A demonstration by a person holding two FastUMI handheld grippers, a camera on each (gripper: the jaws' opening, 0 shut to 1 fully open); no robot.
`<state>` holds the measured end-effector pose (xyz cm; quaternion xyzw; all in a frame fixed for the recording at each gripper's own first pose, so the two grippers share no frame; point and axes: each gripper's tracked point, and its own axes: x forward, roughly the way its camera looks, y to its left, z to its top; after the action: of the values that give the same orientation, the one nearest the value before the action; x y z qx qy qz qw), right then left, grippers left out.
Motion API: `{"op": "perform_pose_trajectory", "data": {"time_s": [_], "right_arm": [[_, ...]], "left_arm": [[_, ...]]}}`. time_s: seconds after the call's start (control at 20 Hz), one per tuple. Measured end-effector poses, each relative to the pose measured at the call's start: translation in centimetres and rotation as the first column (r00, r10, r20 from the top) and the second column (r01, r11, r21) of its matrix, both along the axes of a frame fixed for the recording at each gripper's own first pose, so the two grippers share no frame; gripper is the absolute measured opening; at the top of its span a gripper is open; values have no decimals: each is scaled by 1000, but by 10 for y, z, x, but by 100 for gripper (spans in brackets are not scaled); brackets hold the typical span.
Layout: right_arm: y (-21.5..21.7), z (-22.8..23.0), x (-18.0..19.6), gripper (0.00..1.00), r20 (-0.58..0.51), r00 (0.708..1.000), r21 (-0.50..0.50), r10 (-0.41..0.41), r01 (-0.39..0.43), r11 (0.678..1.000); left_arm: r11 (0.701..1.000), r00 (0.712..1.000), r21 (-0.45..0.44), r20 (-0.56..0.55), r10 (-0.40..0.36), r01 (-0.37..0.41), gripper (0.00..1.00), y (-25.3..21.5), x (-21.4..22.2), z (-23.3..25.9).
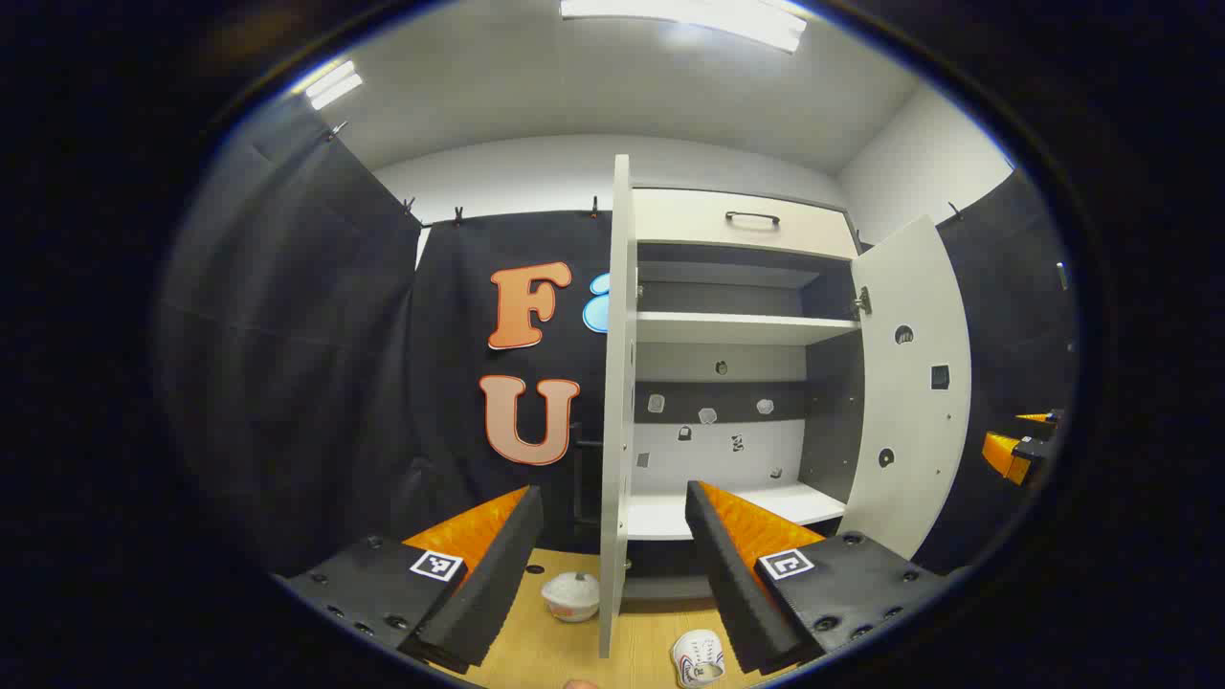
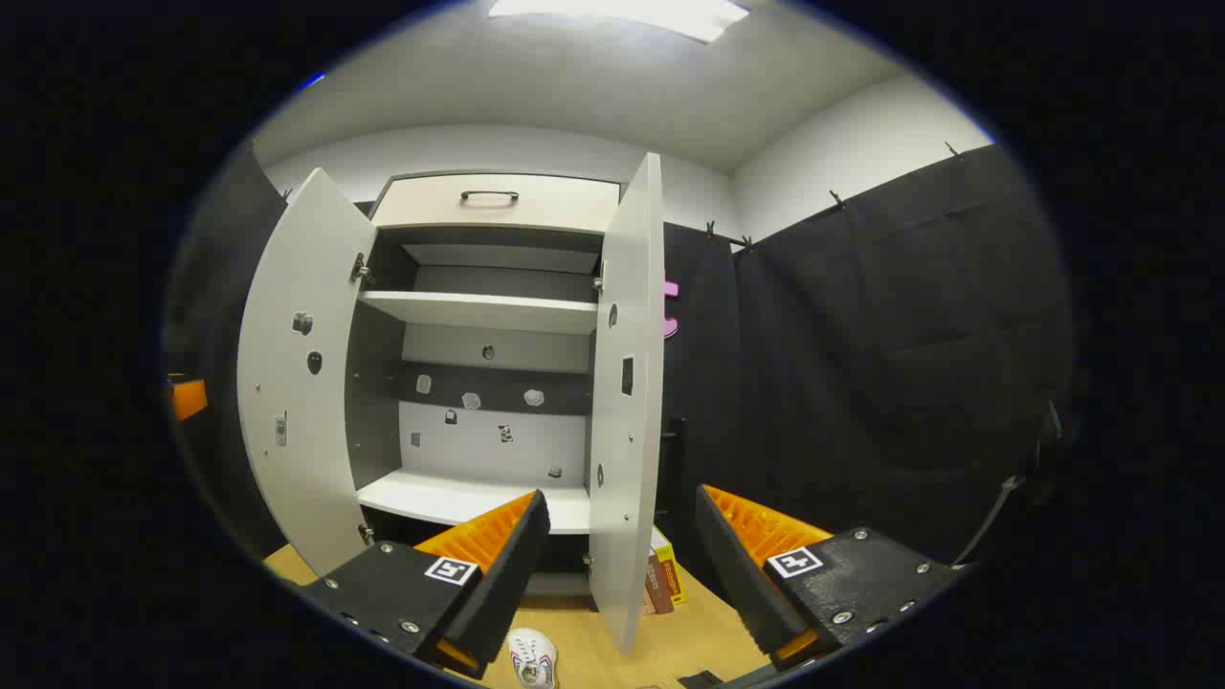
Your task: Grab one shoe with the right hand and put it into the shoe cabinet, grab the other shoe with the left hand and put it into the shoe cabinet; then close the right door with the right hand and the left door with the left hand.
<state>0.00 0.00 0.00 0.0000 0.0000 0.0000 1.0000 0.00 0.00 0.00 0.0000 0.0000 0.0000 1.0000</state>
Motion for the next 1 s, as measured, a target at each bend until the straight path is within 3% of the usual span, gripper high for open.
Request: {"op": "perform_pose_trajectory", "data": {"time_s": [0.7,1.0], "right_arm": [[3,-2,3,94,-3,1000,0,-5,5,1000],[23,-32,10,94,-32,999,18,28,-27,999]], "left_arm": [[1000,1000,11,3,-14,14,96,-1,-2,2],[1000,1000,5,-7,-5,5,96,2,-1,-4]]}}
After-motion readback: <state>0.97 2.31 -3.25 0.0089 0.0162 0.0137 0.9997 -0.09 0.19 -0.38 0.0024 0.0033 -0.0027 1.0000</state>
